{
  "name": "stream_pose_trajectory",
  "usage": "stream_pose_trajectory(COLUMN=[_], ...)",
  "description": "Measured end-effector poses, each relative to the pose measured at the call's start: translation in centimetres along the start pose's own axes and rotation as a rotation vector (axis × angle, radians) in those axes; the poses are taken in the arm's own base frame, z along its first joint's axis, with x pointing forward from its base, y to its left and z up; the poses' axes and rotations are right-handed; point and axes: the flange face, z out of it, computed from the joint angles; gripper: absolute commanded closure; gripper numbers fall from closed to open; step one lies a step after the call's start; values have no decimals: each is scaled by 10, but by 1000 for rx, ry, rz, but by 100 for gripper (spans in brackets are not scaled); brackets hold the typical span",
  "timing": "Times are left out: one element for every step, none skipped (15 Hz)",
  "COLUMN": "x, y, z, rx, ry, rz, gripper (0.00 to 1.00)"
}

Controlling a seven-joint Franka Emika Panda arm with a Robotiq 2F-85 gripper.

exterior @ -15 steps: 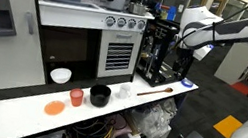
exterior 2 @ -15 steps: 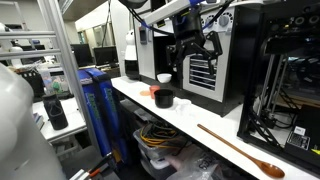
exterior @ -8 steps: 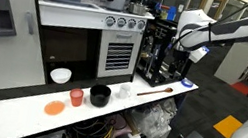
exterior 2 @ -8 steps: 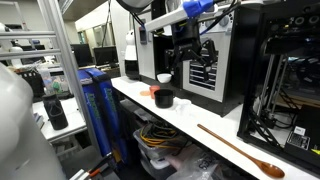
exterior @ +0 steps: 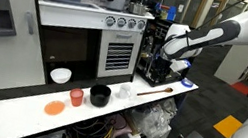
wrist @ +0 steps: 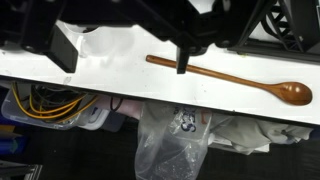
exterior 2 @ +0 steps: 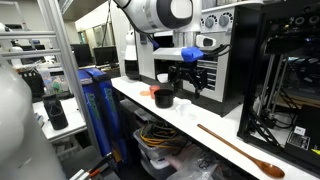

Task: Pour the contents of the white cup into the bowl

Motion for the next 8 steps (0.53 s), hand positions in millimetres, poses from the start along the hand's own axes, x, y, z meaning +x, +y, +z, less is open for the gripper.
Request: stream_pose_trajectory(x=[3, 5, 7, 9, 11, 13, 14, 16], y=[-3, -7, -13, -19, -27, -34, -39, -45], z=[7, 15, 21, 27, 33, 37, 40, 43], rx=[13, 25, 36, 45, 54, 61, 67, 71], ry=[-2, -12, -25, -37, -48, -56, -63, -70], rz=[13, 26, 36, 45, 52, 58, 63, 68], gripper=[0, 0, 0, 0, 0, 0, 0, 0])
